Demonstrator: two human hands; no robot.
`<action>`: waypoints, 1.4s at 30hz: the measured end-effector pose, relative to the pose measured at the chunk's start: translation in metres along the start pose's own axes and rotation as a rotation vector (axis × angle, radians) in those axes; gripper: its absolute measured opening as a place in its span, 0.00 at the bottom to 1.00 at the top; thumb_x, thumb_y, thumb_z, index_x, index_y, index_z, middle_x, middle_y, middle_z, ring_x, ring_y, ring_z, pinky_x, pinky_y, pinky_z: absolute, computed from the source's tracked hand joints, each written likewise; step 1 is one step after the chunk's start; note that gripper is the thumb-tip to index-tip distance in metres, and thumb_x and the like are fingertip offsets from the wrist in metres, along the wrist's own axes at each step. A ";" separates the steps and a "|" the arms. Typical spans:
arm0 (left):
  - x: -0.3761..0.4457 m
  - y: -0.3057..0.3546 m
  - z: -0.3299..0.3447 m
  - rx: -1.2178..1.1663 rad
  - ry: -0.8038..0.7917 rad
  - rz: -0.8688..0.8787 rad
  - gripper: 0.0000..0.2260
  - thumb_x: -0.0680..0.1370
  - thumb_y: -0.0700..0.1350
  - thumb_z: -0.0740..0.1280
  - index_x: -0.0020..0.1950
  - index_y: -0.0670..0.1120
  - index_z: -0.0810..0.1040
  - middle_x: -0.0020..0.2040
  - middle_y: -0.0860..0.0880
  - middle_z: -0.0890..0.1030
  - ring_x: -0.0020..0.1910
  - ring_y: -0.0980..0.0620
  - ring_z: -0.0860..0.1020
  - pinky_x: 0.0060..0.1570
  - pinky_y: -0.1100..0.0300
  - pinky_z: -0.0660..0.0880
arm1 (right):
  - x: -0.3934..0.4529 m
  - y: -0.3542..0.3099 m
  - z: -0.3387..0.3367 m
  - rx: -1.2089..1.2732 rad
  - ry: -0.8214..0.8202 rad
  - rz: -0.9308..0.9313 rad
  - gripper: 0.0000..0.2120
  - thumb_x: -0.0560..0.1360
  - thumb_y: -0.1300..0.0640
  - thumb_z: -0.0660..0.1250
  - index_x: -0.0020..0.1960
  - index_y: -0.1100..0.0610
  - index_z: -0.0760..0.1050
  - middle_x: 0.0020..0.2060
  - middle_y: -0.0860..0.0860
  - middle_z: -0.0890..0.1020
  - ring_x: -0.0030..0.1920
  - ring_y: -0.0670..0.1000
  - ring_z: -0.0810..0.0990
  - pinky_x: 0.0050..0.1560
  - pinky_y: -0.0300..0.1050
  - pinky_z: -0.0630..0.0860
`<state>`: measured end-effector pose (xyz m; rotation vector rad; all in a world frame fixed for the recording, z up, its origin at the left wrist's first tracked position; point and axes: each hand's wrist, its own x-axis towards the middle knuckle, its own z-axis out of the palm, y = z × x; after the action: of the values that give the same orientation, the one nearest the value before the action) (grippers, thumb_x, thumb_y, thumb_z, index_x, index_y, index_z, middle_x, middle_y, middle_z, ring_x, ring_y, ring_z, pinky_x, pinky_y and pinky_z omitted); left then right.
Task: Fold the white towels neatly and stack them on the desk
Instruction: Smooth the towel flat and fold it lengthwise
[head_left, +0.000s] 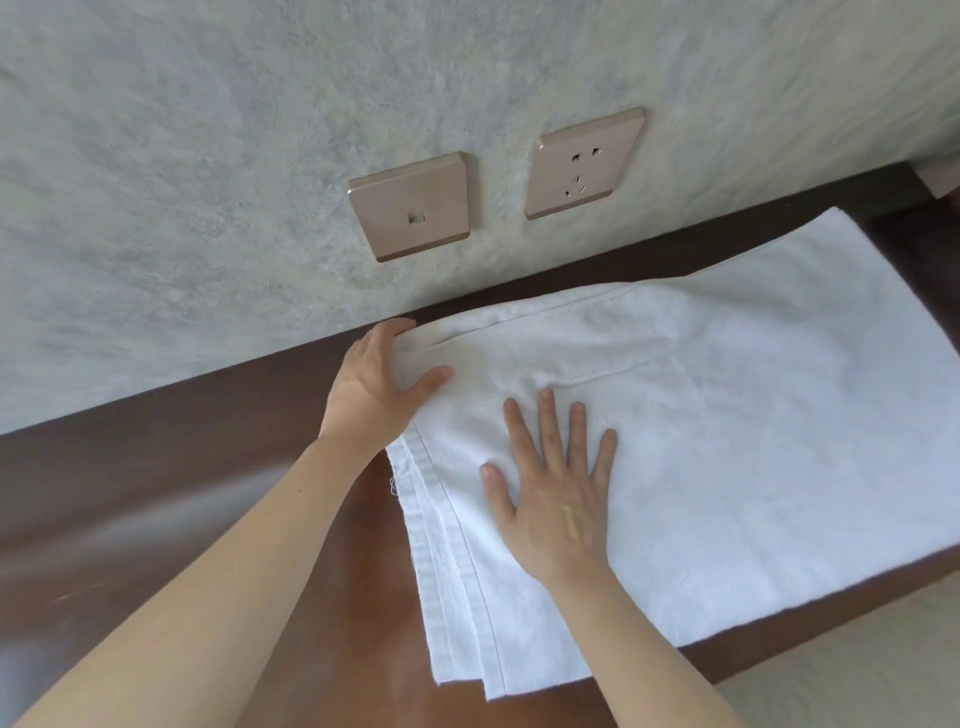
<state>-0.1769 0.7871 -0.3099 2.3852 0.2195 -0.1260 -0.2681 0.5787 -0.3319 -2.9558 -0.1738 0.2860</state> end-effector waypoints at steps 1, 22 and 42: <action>-0.007 -0.002 -0.001 -0.058 0.020 -0.050 0.30 0.73 0.59 0.74 0.71 0.51 0.69 0.64 0.55 0.75 0.66 0.51 0.72 0.63 0.59 0.67 | -0.004 -0.002 -0.001 -0.001 -0.006 -0.001 0.33 0.82 0.34 0.46 0.83 0.46 0.48 0.82 0.53 0.48 0.81 0.62 0.46 0.76 0.72 0.48; -0.126 -0.001 0.029 -0.388 0.147 -0.353 0.29 0.71 0.54 0.78 0.66 0.52 0.67 0.50 0.55 0.78 0.48 0.59 0.78 0.43 0.70 0.73 | -0.019 -0.004 -0.003 0.110 -0.071 -0.062 0.32 0.80 0.33 0.41 0.82 0.43 0.49 0.82 0.49 0.46 0.81 0.56 0.39 0.77 0.67 0.38; -0.255 0.021 0.066 -0.239 0.017 -0.190 0.27 0.69 0.59 0.77 0.62 0.67 0.66 0.60 0.65 0.72 0.58 0.76 0.68 0.51 0.83 0.62 | -0.050 0.030 0.015 0.020 -0.002 0.016 0.30 0.83 0.38 0.40 0.82 0.45 0.40 0.82 0.52 0.41 0.81 0.55 0.36 0.77 0.64 0.35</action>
<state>-0.4248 0.6957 -0.3047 2.1259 0.4446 -0.1596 -0.3167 0.5455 -0.3424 -2.9380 -0.1472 0.2911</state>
